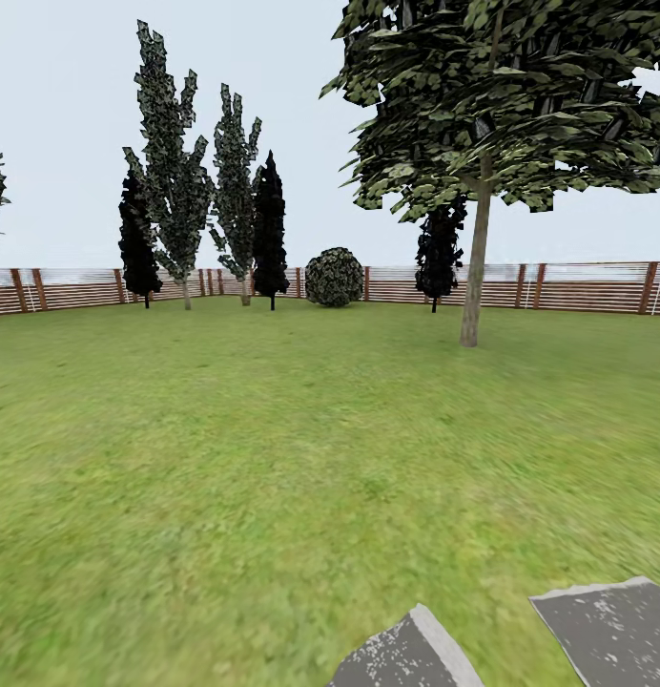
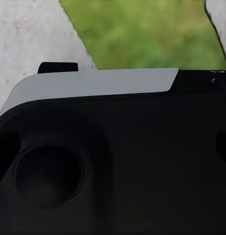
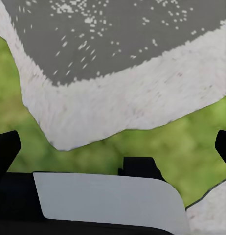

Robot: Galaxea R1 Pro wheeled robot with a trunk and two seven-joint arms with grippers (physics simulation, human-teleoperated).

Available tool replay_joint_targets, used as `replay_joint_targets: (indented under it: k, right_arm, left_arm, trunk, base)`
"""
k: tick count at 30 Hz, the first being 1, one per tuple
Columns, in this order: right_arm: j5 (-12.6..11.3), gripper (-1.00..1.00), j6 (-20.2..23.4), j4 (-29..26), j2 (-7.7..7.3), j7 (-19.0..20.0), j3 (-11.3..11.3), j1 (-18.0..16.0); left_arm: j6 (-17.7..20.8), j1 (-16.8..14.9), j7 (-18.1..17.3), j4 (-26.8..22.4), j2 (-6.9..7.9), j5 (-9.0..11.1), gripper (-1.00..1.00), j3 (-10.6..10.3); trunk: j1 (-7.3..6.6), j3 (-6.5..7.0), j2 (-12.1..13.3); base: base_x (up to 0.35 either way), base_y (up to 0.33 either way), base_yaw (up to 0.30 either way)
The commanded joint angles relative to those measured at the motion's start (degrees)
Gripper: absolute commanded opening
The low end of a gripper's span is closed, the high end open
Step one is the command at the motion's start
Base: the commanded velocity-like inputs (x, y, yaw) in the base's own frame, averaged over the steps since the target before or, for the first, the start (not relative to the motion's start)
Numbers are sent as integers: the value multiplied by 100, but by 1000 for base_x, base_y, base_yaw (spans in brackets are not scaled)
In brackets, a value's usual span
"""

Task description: Take the three Easter eggs out of the wicker basket on the lawn in the garden, then place them on the lawn next to a single tree (choose any tree) so that all three eggs are next to the same tree and none are left in the basket.

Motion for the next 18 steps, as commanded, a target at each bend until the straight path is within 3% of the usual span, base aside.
replay_joint_targets:
  k: [1, 18]
  right_arm:
    - [0, 100, -20, 5, 1, 2, -8, -3]
    - [1, 100, -16, 5, 1, 1, -7, -3]
  left_arm:
    - [-4, 3, -16, -9, 1, 24, 100, 1]
    - [-4, 1, -16, -9, 3, 24, 100, 3]
  trunk:
    - [0, -5, -3]
    - [0, -5, -3]
  base:
    - [0, 0, 0]
    - [0, 0, 0]
